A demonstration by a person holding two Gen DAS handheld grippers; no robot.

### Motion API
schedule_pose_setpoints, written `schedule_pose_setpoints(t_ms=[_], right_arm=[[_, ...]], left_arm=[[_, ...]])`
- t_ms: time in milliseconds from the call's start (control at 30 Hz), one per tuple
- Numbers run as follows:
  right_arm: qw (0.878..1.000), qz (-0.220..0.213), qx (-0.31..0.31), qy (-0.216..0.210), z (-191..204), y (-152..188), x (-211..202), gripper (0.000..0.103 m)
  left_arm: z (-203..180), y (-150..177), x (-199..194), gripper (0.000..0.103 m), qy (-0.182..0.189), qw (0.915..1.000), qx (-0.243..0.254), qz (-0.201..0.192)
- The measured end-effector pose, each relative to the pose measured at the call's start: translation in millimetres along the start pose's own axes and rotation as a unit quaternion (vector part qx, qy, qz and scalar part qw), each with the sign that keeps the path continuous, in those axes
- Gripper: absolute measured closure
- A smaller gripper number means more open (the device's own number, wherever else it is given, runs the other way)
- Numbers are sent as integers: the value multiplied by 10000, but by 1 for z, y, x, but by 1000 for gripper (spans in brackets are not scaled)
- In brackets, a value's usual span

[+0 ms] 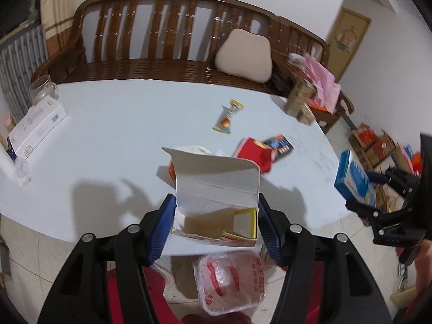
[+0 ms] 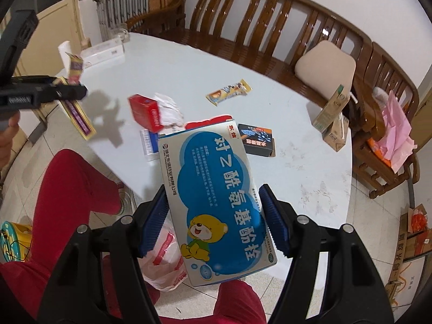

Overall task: Collect trash
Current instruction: 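Carry both held boxes down to the white plastic bag under the table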

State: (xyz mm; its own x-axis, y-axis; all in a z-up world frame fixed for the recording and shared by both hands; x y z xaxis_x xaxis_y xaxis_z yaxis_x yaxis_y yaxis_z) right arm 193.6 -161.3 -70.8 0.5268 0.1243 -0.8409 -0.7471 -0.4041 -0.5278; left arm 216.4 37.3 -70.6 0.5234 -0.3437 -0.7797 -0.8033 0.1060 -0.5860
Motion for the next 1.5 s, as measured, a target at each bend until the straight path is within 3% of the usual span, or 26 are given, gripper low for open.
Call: schedule_pose_setpoints(t_ms=[233, 600, 1100, 1500], right_arm=[[9997, -179, -132, -50, 33, 21, -37, 37], [9996, -120, -187, -199, 74, 65, -51, 37], [9990, 323, -42, -321, 99, 123, -8, 37], [9951, 813, 258, -491, 106, 166, 54, 37]], left_arm=[[-35, 32, -13, 45, 181, 9991, 365, 79], [-70, 96, -1, 45, 397, 9953, 733, 486], [-91, 194, 61, 45, 504, 9862, 898, 1297], [-80, 231, 119, 45, 382, 9799, 719, 1822]])
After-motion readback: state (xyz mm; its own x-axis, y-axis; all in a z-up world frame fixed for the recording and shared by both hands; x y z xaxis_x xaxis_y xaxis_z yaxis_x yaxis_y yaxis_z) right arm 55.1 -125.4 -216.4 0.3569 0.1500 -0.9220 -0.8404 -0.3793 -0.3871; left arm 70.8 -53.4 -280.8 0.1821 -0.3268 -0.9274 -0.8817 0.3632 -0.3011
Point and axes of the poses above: each gripper's, at about its wrist camera, not at the fingertips, and x roughly the way its jaws point, z to its left, y to its underside, the point moved 9 cm from there along x, roughly the way its jaws point
